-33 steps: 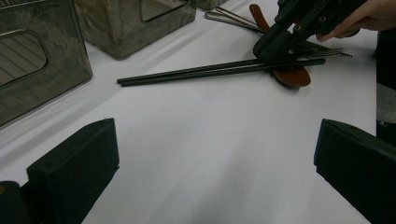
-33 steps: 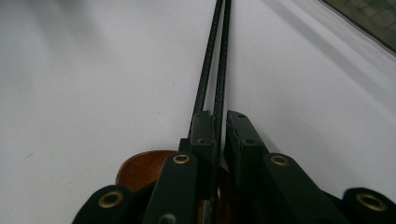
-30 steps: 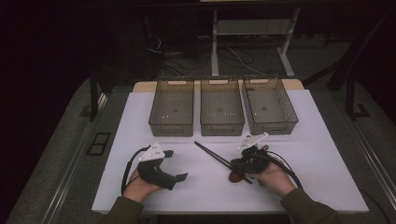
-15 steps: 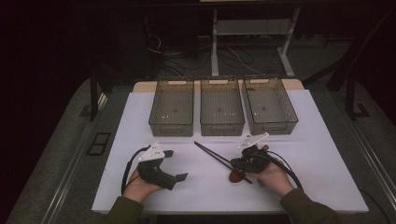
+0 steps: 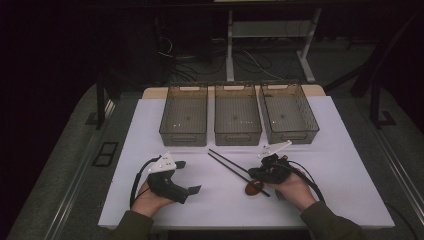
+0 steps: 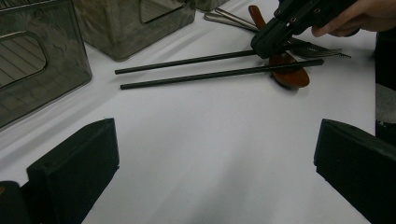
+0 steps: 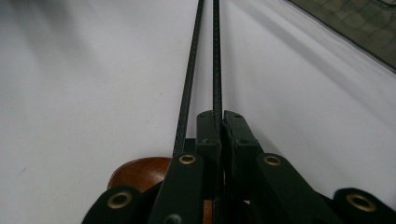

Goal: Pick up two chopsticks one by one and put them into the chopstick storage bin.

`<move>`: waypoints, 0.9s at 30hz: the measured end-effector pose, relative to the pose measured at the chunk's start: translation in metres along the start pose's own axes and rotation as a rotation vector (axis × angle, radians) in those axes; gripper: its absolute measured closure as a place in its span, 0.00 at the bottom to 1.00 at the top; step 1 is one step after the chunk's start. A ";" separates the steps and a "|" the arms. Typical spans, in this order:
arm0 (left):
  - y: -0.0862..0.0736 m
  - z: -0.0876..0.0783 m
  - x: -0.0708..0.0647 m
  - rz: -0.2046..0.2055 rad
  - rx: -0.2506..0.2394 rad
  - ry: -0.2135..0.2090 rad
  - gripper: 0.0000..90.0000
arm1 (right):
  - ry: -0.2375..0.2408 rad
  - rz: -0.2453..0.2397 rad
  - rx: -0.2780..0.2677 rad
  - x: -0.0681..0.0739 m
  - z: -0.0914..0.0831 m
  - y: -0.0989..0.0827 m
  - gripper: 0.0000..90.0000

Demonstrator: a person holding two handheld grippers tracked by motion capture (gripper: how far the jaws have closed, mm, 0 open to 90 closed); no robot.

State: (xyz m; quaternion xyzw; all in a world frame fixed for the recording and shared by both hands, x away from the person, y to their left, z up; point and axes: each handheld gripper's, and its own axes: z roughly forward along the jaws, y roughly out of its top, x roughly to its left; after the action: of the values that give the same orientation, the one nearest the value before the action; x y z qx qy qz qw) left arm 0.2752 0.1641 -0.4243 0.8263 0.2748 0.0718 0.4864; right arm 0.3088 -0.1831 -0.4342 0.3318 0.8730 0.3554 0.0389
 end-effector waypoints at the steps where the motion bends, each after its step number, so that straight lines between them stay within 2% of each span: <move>1: 0.000 0.000 0.000 0.000 -0.001 0.000 0.00 | -0.001 0.002 -0.003 0.000 -0.001 0.000 0.94; 12: 0.000 0.000 0.000 0.002 -0.002 -0.001 0.00 | 0.015 0.014 -0.029 -0.002 -0.016 0.001 0.94; 27: -0.001 0.003 0.000 0.009 0.003 -0.002 0.00 | 0.023 0.005 -0.060 -0.003 -0.037 0.005 0.94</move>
State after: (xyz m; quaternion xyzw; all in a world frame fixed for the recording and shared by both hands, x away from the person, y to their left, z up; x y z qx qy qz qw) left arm 0.2759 0.1626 -0.4268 0.8284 0.2709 0.0728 0.4849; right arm 0.3028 -0.2036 -0.4041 0.3288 0.8613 0.3855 0.0378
